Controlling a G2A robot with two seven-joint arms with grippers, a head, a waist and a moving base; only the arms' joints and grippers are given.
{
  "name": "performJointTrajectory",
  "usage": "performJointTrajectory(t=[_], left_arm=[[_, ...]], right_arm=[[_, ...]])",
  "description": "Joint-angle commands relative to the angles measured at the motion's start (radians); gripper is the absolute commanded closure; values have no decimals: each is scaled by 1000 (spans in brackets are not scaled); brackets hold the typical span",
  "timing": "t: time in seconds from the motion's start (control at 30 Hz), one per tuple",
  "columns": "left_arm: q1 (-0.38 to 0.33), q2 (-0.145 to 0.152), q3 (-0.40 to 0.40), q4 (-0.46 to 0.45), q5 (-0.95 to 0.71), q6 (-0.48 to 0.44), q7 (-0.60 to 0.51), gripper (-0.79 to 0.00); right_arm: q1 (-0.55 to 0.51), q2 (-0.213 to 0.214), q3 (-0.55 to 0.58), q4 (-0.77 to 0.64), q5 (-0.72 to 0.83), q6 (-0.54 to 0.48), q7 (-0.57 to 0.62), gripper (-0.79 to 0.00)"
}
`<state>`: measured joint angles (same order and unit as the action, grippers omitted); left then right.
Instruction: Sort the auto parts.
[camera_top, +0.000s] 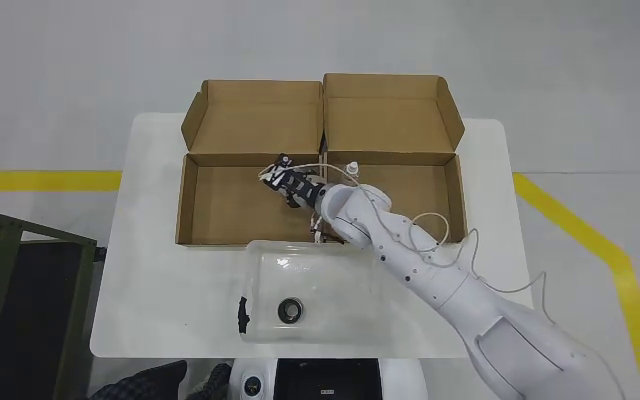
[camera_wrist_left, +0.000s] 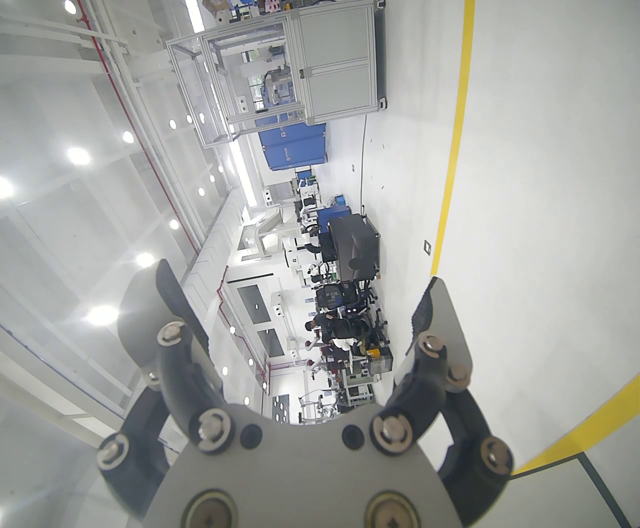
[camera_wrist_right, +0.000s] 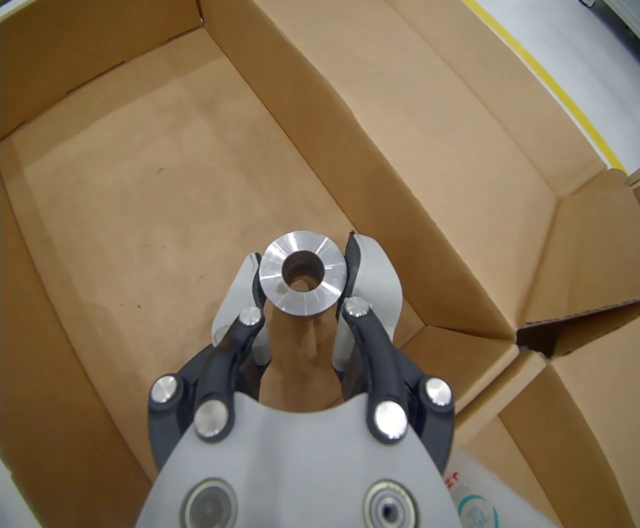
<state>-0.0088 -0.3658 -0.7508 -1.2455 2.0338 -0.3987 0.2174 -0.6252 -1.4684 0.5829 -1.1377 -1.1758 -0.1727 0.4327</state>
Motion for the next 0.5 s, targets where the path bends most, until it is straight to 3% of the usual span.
performJointTrajectory(t=[0.0, 0.07, 0.27, 0.47], left_arm=[[0, 0, 0, 0, 0, 0, 0, -785], [0, 0, 0, 0, 0, 0, 0, -785], [0, 0, 0, 0, 0, 0, 0, -785], [0, 0, 0, 0, 0, 0, 0, -785]], right_arm=[[1, -4, 2, 6, -5, -4, 4, -305], [2, -7, 6, 8, -8, -6, 7, -348], [-4, -12, 22, -30, -28, -21, 17, -369], [-48, 5, 64, -164, -73, -42, 35, -391]])
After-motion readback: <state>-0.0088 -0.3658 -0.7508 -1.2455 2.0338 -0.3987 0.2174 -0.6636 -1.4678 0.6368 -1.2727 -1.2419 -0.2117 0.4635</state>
